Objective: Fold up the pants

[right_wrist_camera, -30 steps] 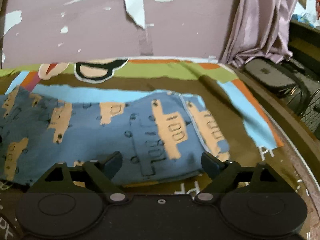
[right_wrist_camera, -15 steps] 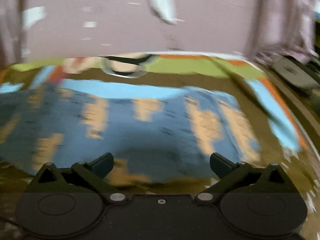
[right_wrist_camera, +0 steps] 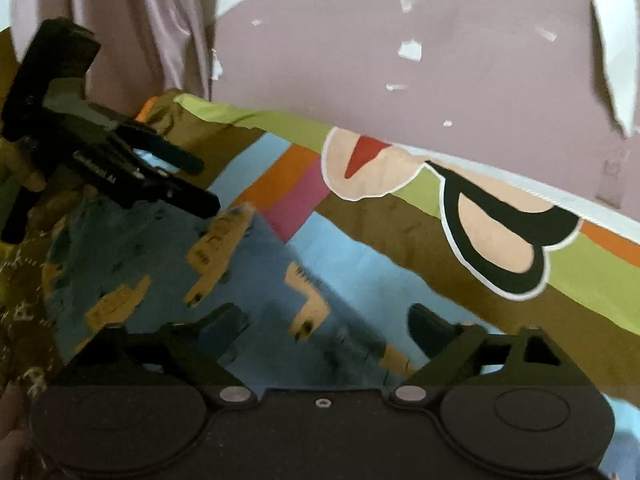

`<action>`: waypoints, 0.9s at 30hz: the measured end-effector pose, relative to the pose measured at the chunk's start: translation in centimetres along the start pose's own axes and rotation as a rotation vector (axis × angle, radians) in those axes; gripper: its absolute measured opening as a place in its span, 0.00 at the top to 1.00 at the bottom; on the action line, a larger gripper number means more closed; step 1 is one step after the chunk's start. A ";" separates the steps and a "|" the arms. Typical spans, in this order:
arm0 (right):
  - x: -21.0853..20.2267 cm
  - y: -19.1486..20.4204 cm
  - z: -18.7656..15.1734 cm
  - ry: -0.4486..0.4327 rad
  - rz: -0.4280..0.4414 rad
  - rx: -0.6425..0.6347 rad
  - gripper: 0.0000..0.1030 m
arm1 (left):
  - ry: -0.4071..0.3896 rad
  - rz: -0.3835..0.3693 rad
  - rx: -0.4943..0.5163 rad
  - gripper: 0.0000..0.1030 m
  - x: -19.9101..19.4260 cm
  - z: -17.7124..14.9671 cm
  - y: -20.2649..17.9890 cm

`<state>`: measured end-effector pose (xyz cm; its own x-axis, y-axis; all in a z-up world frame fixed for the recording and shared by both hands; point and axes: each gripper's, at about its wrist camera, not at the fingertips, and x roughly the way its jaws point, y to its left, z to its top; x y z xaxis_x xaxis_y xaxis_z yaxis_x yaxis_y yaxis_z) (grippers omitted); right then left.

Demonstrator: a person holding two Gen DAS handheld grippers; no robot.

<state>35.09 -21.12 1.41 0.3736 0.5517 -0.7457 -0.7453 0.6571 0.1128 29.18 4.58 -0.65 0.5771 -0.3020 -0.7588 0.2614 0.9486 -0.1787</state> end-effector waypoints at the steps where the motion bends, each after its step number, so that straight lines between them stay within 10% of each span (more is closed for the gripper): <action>1: 0.8 -0.6 0.5 0.016 0.013 0.009 0.19 | 0.015 -0.022 -0.002 0.24 0.6 0.1 0.1; 5: 2.7 -1.7 0.9 0.061 0.096 0.044 0.31 | 0.079 -0.068 0.024 0.49 2.4 0.2 0.0; 8: 3.0 -1.3 0.6 0.070 0.092 0.012 0.62 | 0.103 -0.067 0.043 0.82 3.1 -0.2 -0.5; 12: 2.5 -0.7 0.6 0.052 0.091 -0.028 0.92 | 0.082 -0.016 0.075 0.92 2.6 -0.3 -1.5; 22: 3.2 1.0 0.6 0.017 -0.046 -0.103 0.93 | 0.021 0.101 0.118 0.93 1.8 -0.2 -2.8; 27: 2.0 1.1 0.2 -0.026 -0.170 -0.133 0.53 | 0.013 0.153 0.072 0.70 1.9 -1.0 -2.3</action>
<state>35.11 -19.16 0.22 0.5133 0.4528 -0.7291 -0.7357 0.6696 -0.1021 28.88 1.90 -2.27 0.6044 -0.1532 -0.7818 0.2265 0.9739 -0.0157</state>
